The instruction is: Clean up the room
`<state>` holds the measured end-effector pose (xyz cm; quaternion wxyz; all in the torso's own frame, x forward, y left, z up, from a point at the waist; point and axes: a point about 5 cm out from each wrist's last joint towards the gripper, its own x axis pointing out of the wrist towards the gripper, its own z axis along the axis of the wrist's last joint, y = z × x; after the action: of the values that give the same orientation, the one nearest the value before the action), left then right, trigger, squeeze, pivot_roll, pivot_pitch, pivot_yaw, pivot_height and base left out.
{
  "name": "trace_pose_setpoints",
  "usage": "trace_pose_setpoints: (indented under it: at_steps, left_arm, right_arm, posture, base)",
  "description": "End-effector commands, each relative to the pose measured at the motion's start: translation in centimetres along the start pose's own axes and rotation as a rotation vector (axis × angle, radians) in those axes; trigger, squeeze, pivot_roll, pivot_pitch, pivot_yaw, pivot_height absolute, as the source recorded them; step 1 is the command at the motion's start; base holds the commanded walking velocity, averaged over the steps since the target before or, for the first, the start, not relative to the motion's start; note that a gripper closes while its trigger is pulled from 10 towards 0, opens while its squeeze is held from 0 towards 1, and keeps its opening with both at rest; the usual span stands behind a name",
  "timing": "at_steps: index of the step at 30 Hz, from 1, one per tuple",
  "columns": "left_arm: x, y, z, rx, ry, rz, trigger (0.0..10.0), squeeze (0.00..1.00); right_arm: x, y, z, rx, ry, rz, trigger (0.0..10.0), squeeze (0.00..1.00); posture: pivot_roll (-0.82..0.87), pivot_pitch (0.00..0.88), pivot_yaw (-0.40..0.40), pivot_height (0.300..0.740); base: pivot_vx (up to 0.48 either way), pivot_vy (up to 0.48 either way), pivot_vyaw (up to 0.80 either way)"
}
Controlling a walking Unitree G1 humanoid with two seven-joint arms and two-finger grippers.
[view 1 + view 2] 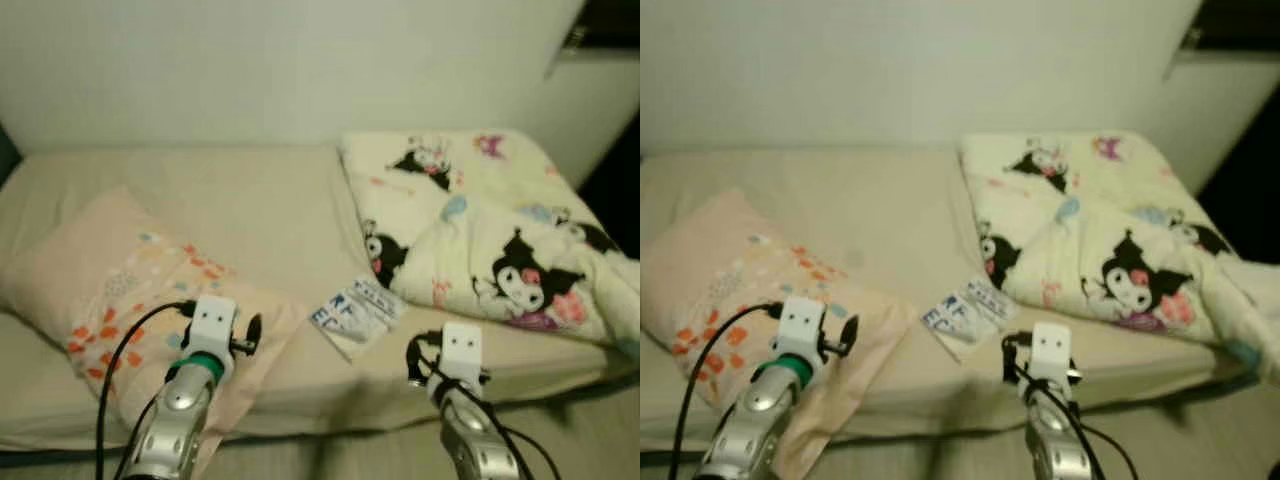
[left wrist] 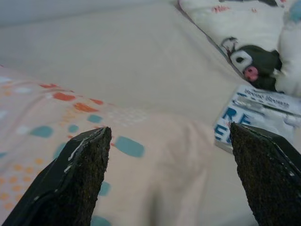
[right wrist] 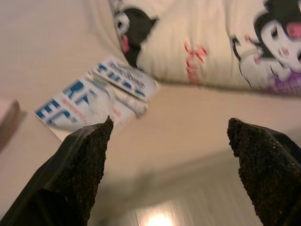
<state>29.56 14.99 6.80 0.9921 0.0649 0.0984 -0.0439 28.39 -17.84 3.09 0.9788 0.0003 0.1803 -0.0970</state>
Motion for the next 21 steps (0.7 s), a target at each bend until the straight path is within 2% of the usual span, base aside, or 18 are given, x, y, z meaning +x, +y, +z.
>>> trace_pose_setpoints:
  at_steps: [1,12,21]
  left_arm:
    - [-0.21,0.58,-0.53,0.011,0.016,0.031,10.0,0.00]
    - [0.22,0.82,-0.08,0.000,-0.002,0.065,10.0,0.00]
    - [0.19,1.04,-0.54,-0.019,0.030,0.073,10.0,0.00]
  right_arm:
    - [-0.17,0.20,-0.56,0.009,0.019,0.005,10.0,0.00]
    - [0.05,0.48,-0.12,0.003,0.002,0.015,10.0,0.00]
    - [0.22,0.32,0.05,0.004,-0.001,0.010,10.0,0.00]
  posture:
    - [0.13,0.019,0.034,0.740]
    - [0.14,0.021,0.034,0.740]
    - [0.14,0.023,0.034,0.740]
  base:
    - [0.000,0.000,0.00]
    - [0.000,0.000,0.00]
    - [0.000,0.000,0.00]
